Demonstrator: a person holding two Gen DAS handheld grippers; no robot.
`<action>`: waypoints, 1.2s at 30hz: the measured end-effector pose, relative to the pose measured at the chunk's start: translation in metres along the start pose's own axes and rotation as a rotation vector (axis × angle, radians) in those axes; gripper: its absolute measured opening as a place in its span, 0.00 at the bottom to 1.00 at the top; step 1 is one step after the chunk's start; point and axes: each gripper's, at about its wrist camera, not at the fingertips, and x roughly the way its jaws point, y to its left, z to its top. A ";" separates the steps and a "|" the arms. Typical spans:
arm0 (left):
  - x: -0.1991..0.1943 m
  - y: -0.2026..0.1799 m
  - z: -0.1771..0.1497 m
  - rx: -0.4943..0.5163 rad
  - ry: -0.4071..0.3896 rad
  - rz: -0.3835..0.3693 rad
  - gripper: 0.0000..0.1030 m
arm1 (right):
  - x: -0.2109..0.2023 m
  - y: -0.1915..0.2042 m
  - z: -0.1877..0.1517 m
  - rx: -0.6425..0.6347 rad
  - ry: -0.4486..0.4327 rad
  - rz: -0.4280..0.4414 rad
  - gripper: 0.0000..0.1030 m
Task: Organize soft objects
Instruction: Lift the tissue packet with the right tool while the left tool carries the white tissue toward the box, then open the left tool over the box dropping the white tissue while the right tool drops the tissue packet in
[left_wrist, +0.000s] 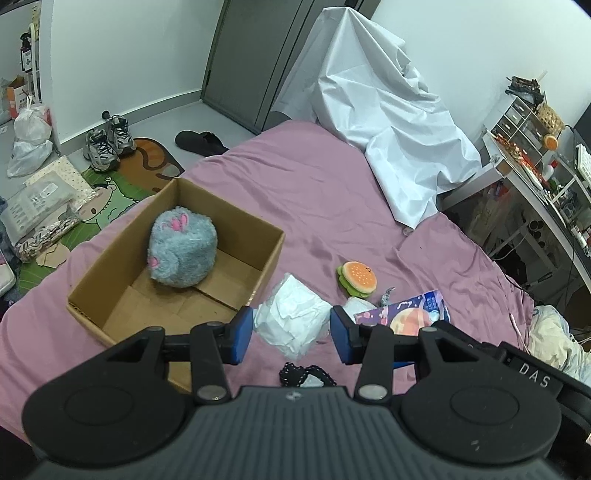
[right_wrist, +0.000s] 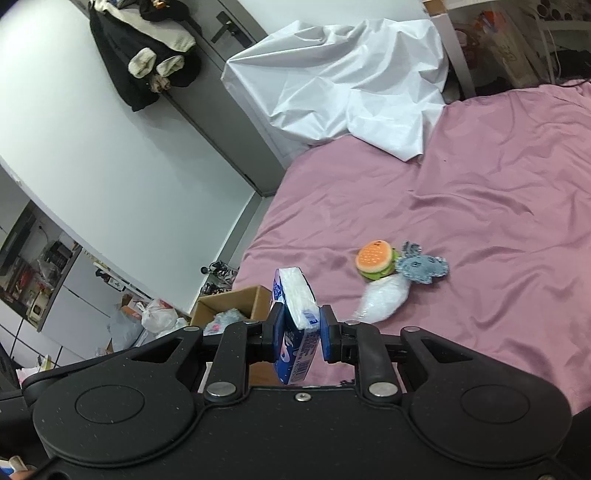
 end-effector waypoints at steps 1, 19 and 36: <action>0.000 0.003 0.001 -0.003 -0.001 -0.001 0.43 | 0.001 0.002 0.000 -0.002 -0.001 -0.001 0.19; 0.006 0.052 0.009 -0.061 -0.005 -0.016 0.43 | 0.022 0.035 -0.015 -0.053 -0.003 -0.018 0.19; 0.028 0.105 0.022 -0.165 0.005 -0.007 0.43 | 0.056 0.068 -0.026 -0.103 0.034 -0.027 0.19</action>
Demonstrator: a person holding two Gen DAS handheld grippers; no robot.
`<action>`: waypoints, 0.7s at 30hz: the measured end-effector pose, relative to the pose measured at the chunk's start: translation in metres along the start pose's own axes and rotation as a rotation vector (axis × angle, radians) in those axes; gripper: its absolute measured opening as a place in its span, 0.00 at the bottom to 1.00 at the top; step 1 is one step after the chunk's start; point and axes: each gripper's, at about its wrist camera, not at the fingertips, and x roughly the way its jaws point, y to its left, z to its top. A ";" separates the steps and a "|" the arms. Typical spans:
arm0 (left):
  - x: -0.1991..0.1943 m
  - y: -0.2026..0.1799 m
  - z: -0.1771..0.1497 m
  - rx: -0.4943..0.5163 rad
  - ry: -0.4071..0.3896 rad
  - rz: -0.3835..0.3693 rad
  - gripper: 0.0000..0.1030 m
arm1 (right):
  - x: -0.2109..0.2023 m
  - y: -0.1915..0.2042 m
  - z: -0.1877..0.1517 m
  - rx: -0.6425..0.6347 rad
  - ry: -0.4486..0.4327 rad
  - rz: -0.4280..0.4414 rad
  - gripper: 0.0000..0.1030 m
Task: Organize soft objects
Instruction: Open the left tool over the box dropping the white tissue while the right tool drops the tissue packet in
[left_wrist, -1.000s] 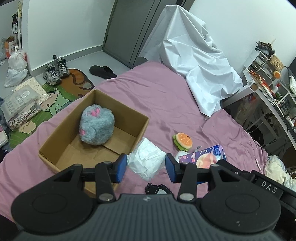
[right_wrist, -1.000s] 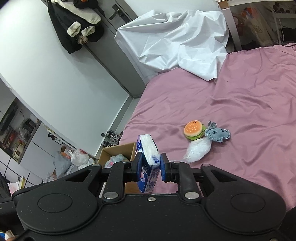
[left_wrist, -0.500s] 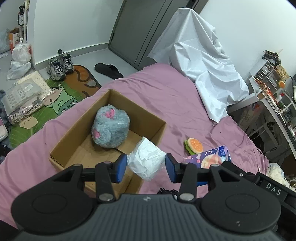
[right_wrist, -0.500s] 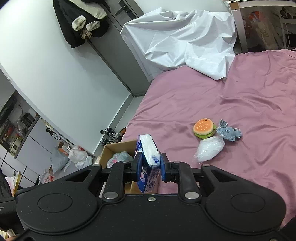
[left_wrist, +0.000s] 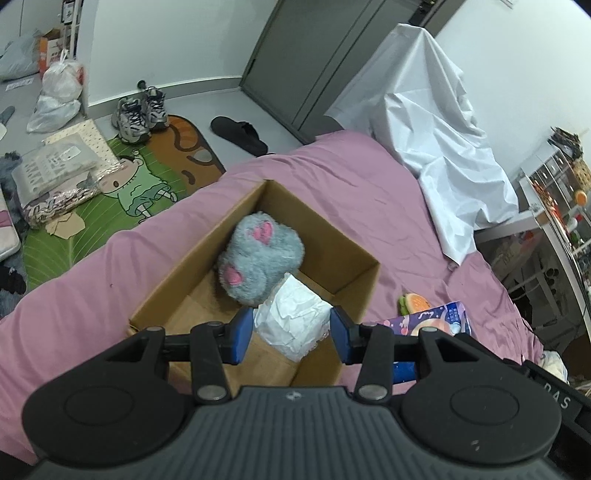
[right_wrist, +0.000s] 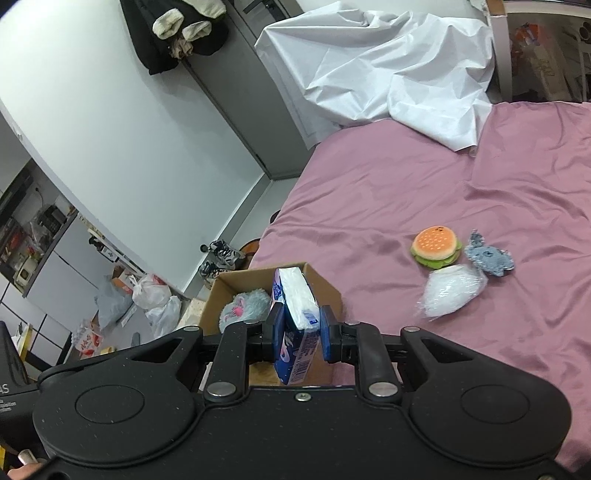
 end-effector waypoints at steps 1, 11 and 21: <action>0.002 0.002 0.001 -0.005 0.000 0.002 0.43 | 0.002 0.002 0.000 -0.003 0.003 0.002 0.19; 0.022 0.026 0.008 -0.036 0.017 0.011 0.43 | 0.028 0.020 -0.008 -0.026 0.040 0.000 0.19; 0.038 0.028 0.014 -0.019 0.032 0.035 0.44 | 0.048 0.032 0.000 -0.039 0.027 -0.032 0.19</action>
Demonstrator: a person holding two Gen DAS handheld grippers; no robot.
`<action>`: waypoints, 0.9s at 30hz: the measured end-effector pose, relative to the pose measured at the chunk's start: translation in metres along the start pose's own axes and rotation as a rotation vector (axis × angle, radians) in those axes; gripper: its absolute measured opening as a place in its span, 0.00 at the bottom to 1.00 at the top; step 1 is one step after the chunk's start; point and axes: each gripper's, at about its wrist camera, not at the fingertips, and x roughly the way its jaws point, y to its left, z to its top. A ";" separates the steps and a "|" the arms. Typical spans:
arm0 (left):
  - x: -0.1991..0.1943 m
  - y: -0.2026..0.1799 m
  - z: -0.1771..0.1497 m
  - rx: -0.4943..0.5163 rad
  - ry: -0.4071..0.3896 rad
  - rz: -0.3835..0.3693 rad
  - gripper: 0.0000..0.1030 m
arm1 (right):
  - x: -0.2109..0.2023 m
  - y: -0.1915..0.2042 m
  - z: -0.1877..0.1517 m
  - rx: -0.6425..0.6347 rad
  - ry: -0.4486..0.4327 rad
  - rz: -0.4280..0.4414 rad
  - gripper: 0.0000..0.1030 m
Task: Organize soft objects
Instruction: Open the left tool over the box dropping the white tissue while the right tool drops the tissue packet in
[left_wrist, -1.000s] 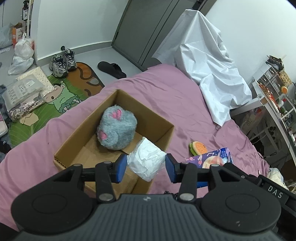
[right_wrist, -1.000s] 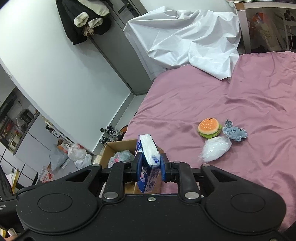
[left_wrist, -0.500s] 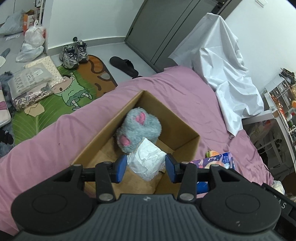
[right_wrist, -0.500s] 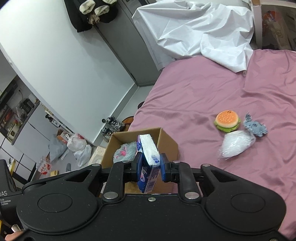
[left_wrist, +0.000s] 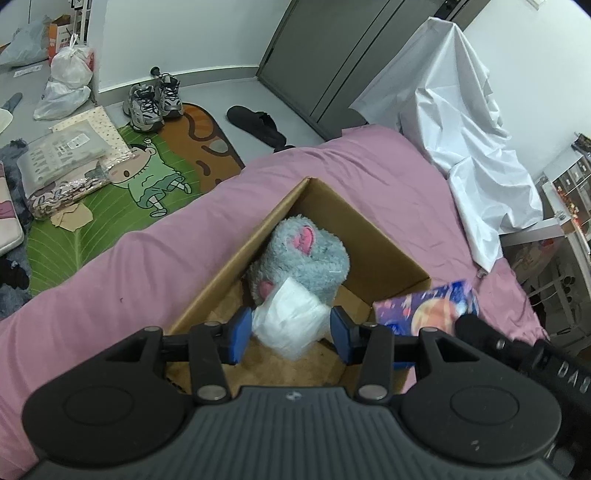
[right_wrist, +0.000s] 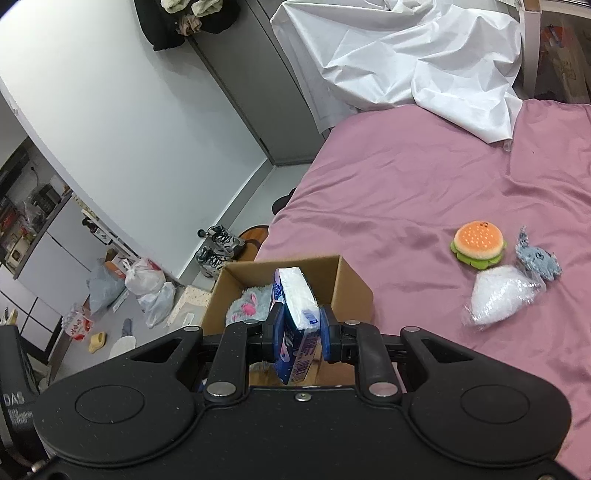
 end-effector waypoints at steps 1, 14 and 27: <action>0.000 -0.001 0.001 0.004 0.003 0.002 0.47 | 0.002 0.001 0.002 -0.001 -0.003 -0.004 0.19; -0.008 -0.009 0.005 0.037 -0.002 0.033 0.74 | 0.003 0.003 0.013 -0.018 -0.033 -0.025 0.55; -0.030 -0.026 -0.005 0.054 -0.033 0.048 0.96 | -0.046 -0.033 0.014 0.004 -0.066 -0.027 0.78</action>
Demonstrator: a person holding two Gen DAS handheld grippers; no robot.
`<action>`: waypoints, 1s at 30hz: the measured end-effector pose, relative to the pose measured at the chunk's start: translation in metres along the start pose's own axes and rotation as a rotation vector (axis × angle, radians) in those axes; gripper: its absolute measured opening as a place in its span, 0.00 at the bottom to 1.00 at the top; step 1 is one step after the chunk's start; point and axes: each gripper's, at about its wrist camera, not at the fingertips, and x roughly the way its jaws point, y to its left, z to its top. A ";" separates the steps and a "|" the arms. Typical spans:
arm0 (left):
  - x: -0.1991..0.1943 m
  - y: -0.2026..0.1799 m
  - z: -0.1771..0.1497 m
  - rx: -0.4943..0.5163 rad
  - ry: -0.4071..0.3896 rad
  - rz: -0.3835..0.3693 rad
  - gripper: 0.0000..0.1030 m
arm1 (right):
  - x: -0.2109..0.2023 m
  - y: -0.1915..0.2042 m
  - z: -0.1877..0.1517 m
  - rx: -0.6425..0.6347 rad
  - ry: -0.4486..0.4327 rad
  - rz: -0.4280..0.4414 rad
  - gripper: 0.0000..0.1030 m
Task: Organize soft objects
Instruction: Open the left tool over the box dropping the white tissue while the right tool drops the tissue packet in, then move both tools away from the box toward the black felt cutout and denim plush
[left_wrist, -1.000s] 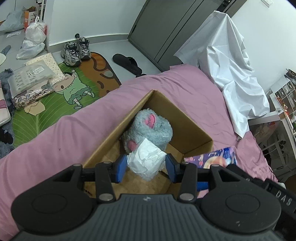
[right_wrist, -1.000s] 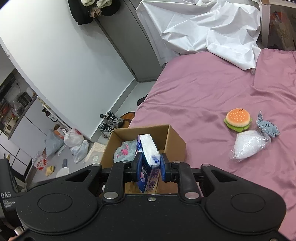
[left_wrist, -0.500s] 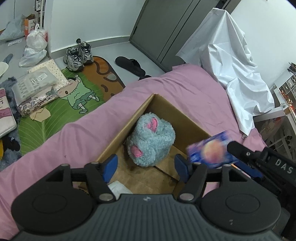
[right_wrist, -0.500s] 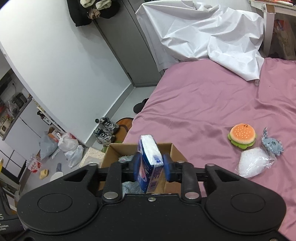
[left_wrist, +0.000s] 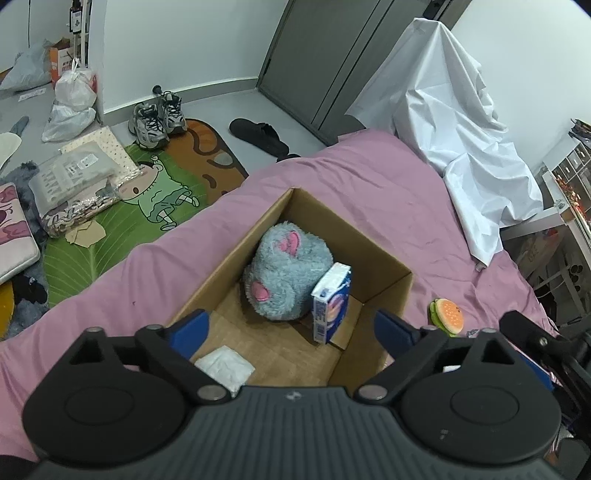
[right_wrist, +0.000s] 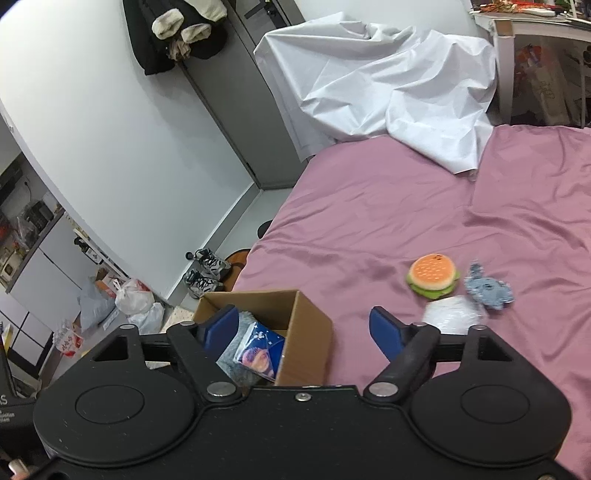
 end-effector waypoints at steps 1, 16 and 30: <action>-0.002 -0.001 -0.001 0.002 -0.004 0.004 0.98 | -0.003 -0.002 0.000 0.001 -0.002 0.002 0.80; -0.031 -0.026 -0.020 0.042 -0.040 0.020 1.00 | -0.039 -0.021 -0.004 -0.036 0.007 0.010 0.95; -0.046 -0.065 -0.039 0.123 0.007 0.050 1.00 | -0.064 -0.051 0.000 -0.041 0.050 0.014 1.00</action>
